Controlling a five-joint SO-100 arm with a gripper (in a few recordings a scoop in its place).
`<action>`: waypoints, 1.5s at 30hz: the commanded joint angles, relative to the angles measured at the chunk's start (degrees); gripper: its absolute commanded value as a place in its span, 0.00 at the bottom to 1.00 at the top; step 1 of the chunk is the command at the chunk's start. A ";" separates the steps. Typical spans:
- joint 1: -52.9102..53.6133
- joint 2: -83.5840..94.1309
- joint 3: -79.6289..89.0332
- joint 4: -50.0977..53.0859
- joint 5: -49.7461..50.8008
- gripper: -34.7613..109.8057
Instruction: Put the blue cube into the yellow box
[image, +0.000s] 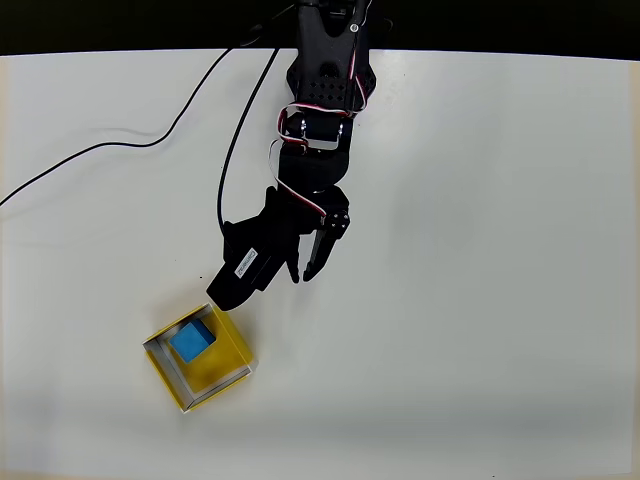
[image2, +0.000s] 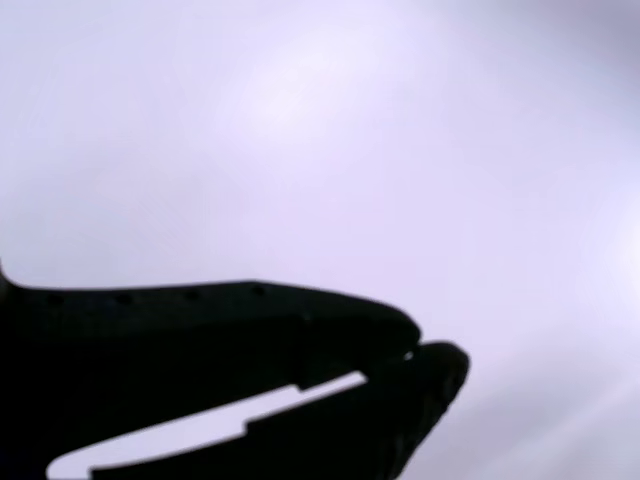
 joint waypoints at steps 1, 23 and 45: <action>-0.97 11.16 2.81 7.65 -0.88 0.24; 0.79 34.10 24.17 41.22 0.88 0.24; 1.49 33.93 24.17 43.24 20.92 0.24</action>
